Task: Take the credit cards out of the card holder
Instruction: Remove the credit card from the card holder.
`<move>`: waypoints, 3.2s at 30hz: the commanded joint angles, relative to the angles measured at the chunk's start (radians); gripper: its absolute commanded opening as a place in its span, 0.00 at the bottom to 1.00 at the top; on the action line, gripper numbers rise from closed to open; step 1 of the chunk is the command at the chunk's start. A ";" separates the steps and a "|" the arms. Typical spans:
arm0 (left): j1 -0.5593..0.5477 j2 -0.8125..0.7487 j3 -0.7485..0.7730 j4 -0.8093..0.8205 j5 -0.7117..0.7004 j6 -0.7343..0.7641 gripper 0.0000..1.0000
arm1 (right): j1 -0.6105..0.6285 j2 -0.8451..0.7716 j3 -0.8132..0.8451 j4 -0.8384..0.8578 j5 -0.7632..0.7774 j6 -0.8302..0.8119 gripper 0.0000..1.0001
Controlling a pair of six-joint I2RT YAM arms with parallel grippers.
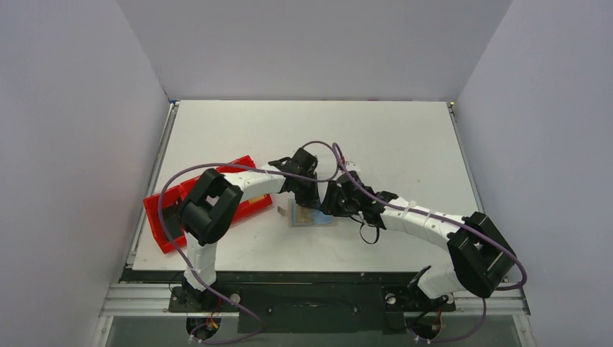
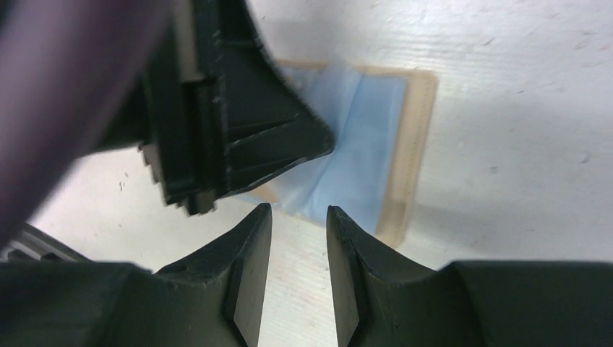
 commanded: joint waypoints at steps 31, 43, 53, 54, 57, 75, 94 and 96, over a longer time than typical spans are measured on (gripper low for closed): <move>0.004 0.003 0.085 -0.009 0.048 0.008 0.00 | 0.211 0.203 0.059 0.066 0.336 -0.044 0.21; 0.042 -0.085 0.095 -0.096 -0.030 0.058 0.00 | 0.199 0.225 0.042 0.051 0.327 -0.019 0.00; 0.084 -0.142 0.036 -0.139 -0.123 0.088 0.00 | 0.134 0.217 -0.020 0.133 0.222 0.018 0.00; 0.086 -0.141 0.029 -0.137 -0.121 0.089 0.00 | 0.131 0.217 -0.023 0.135 0.208 0.018 0.00; 0.087 -0.126 0.018 -0.120 -0.113 0.090 0.00 | 0.121 0.220 -0.030 0.138 0.196 0.020 0.00; 0.055 -0.045 0.025 -0.061 -0.026 0.094 0.00 | 0.086 0.177 -0.048 0.177 0.146 0.033 0.00; -0.006 -0.020 0.075 -0.040 0.021 0.075 0.00 | -0.007 -0.149 0.026 -0.058 0.201 -0.005 0.15; -0.009 0.000 0.087 -0.034 0.023 0.070 0.00 | -0.013 -0.169 0.019 -0.069 0.204 -0.005 0.15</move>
